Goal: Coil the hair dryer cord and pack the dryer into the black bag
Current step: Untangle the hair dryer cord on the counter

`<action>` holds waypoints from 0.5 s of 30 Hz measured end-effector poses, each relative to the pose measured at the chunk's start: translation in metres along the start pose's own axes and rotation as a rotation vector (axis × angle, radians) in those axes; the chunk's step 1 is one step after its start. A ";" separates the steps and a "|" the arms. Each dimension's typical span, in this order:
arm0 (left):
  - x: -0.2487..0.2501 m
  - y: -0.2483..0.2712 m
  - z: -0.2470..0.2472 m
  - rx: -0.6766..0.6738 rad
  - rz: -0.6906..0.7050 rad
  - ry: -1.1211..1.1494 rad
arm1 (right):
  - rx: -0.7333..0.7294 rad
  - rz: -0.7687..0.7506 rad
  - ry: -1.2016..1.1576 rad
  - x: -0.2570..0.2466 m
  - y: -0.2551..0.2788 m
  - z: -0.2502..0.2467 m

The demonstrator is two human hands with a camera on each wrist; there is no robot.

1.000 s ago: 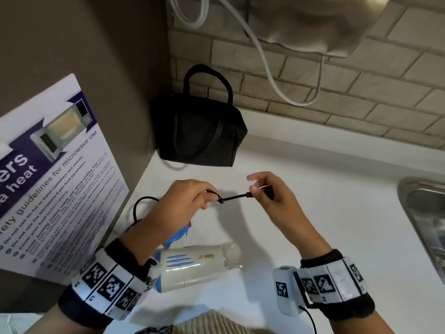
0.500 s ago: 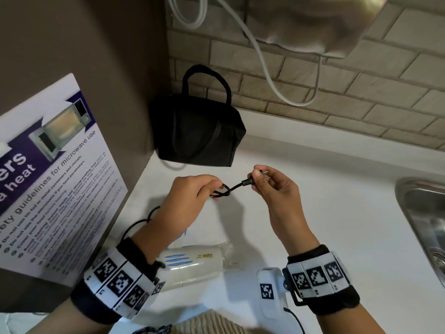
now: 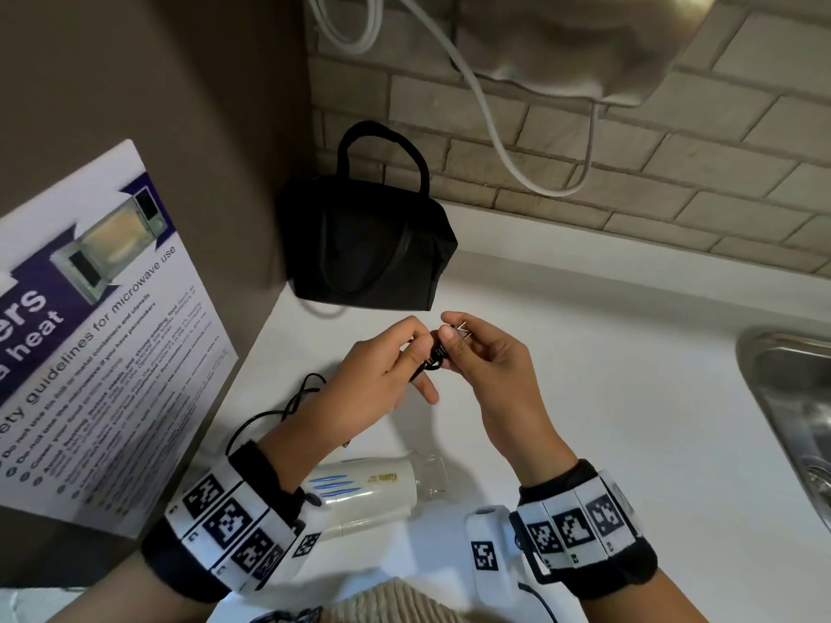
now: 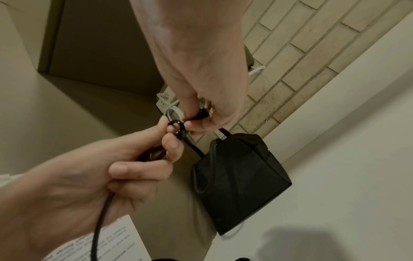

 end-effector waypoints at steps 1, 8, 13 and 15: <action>0.002 0.000 0.000 0.004 0.001 0.012 | -0.015 -0.001 0.002 -0.002 0.001 0.002; -0.004 -0.004 -0.009 0.169 -0.077 0.017 | -0.101 -0.043 0.269 -0.010 0.013 0.021; -0.009 -0.003 -0.009 0.114 -0.130 0.099 | -0.210 -0.030 0.585 -0.006 0.017 0.024; -0.005 -0.004 -0.008 0.079 -0.108 0.092 | -0.169 -0.053 0.584 -0.007 0.017 0.020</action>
Point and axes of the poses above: each hand's wrist, its own y-axis away from the middle knuckle, its own z-axis out of the palm, x = y × z, the point moved 9 cm from there along -y, towards the middle knuckle, and after that the axes turned 1 degree about -y, right-handed, at the moved point
